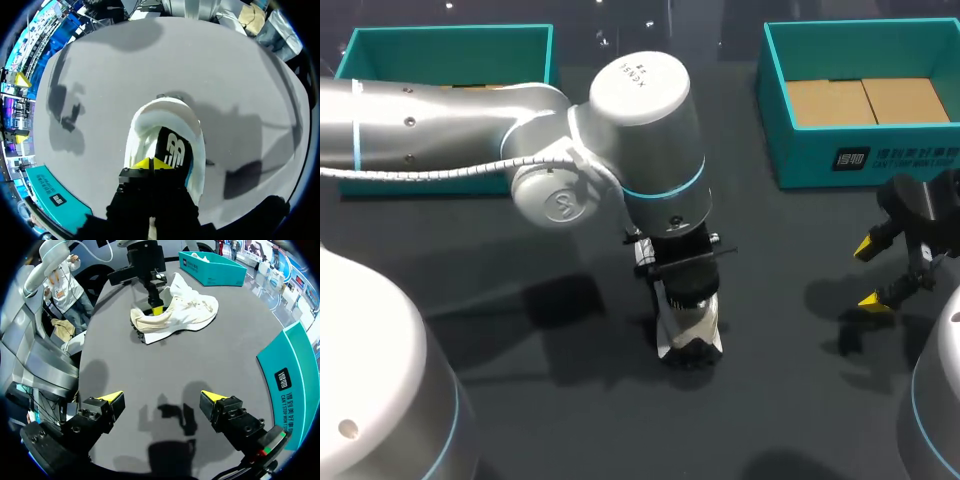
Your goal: Take the shoe out of the shoebox, open the shoe tongue, remove and reinsert the insole, then place the shoe into the shoebox
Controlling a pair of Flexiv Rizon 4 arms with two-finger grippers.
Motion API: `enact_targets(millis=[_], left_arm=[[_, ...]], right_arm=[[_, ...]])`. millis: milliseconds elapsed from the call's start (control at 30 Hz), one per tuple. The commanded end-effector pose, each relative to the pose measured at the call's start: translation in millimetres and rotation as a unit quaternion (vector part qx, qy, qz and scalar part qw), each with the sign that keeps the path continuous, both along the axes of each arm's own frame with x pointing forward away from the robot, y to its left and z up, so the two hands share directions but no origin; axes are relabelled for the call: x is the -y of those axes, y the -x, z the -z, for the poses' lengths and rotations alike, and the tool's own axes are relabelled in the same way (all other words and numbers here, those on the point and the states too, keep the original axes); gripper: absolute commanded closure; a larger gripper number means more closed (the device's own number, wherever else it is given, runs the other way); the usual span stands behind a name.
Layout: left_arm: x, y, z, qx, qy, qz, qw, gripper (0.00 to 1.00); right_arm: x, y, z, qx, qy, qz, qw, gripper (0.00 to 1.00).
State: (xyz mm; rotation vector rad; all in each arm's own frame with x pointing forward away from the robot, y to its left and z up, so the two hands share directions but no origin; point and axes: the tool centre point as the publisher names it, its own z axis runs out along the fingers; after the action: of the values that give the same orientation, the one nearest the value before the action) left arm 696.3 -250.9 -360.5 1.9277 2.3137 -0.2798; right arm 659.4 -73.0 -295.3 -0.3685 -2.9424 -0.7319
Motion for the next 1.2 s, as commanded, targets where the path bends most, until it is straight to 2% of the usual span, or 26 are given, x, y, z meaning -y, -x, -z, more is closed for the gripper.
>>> enact_targets(millis=[33, 367, 767, 800, 833, 900, 1200], left_arm=[[-12, -1.9, -25, 0.019, 0.000, -0.004, 1.000, 1.00], [-10, -9.9, -21, 0.047, -0.041, -0.001, 0.998, 1.00], [-14, -13.9, -4, 0.044, -0.053, -0.002, 0.998, 1.00], [-15, -14.1, -4, 0.045, -0.054, -0.002, 0.998, 0.97], [-15, -14.6, -4, 0.045, -0.054, -0.001, 0.998, 0.80], [-16, -16.1, -3, 0.045, -0.056, -0.001, 0.997, 0.65], [-16, -24.2, -3, 0.048, -0.061, 0.002, 0.997, 0.47]], right_arm=[[0, 1.1, 0, 0.001, 0.001, 0.001, 1.000, 0.00], [0, 1.1, 0, 0.001, 0.001, 0.001, 1.000, 0.00], [0, 1.1, 0, 0.001, 0.001, 0.001, 1.000, 0.00], [0, 1.1, 0, 0.001, 0.001, 0.001, 1.000, 0.00], [0, 1.1, 0, 0.001, 0.001, 0.001, 1.000, 0.00], [0, 1.1, 0, 0.001, 0.001, 0.001, 1.000, 0.00], [0, 1.1, 0, 0.001, 0.001, 0.001, 1.000, 0.00]])
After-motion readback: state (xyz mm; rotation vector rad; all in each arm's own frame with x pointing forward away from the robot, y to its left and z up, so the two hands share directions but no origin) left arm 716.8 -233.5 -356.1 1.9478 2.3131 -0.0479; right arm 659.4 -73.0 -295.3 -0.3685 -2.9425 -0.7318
